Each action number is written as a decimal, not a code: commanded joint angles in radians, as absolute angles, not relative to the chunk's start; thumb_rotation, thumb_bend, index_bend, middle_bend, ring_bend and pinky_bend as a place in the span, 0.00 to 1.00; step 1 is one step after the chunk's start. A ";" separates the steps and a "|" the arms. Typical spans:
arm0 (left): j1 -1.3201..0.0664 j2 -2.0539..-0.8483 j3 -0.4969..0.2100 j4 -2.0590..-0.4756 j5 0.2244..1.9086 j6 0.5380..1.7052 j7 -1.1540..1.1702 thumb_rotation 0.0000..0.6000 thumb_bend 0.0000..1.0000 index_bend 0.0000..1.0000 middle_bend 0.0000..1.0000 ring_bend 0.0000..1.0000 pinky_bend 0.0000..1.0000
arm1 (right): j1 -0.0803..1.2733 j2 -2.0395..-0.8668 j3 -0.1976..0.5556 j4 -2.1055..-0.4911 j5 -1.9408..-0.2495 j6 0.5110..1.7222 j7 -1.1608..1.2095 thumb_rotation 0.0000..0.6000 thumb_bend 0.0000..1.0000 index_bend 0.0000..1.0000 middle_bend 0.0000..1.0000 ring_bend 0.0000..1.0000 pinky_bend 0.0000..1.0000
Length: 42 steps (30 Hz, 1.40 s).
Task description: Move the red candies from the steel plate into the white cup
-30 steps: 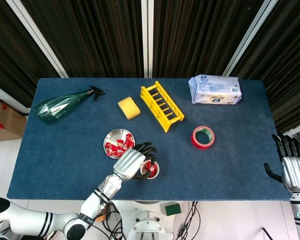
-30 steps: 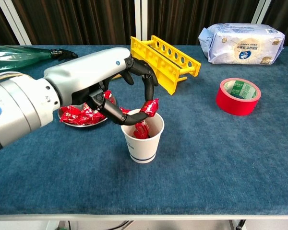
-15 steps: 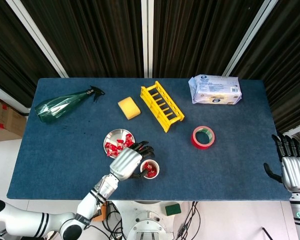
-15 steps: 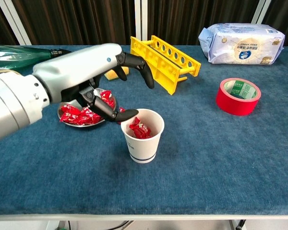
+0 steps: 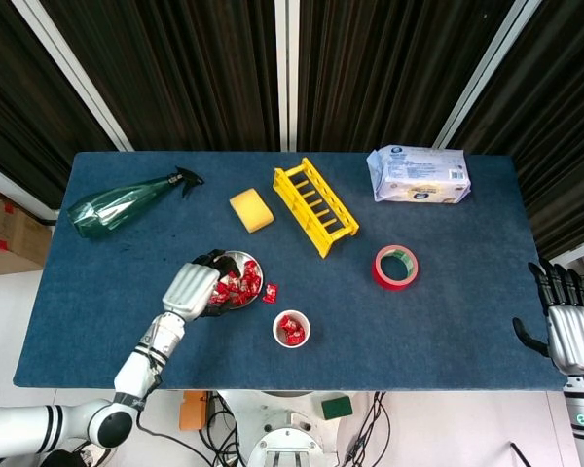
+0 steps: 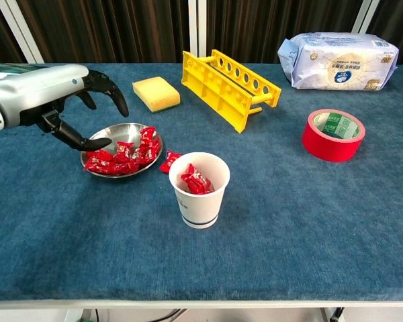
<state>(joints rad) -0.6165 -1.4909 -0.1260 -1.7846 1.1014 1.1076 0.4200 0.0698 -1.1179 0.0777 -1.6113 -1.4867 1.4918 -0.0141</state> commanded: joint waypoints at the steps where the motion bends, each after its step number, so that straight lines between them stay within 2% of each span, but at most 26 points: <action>1: -0.643 -1.461 -0.123 -1.717 1.084 1.023 0.381 0.97 0.29 0.35 0.23 0.12 0.25 | 0.069 -1.118 0.078 -1.613 -1.486 1.494 -0.015 1.00 0.30 0.00 0.00 0.00 0.00; 10: -0.673 -1.535 -0.124 -1.570 1.101 1.004 0.378 0.98 0.29 0.33 0.22 0.11 0.25 | 0.070 -1.116 0.080 -1.610 -1.483 1.490 -0.010 1.00 0.30 0.00 0.00 0.00 0.00; 20: -0.705 -1.602 -0.131 -1.485 1.086 0.980 0.406 0.98 0.28 0.34 0.22 0.11 0.25 | 0.069 -1.115 0.081 -1.610 -1.483 1.493 -0.007 1.00 0.30 0.00 0.00 0.00 0.00; 42: -0.732 -1.639 -0.118 -1.409 1.094 0.952 0.442 1.00 0.28 0.39 0.22 0.11 0.24 | 0.072 -1.115 0.084 -1.609 -1.475 1.485 -0.007 1.00 0.30 0.00 0.00 0.00 0.00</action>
<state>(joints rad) -0.7319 -1.6386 -0.1176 -1.4087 1.0942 0.9517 0.4420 0.0722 -1.1150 0.0842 -1.6088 -1.4748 1.4847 -0.0070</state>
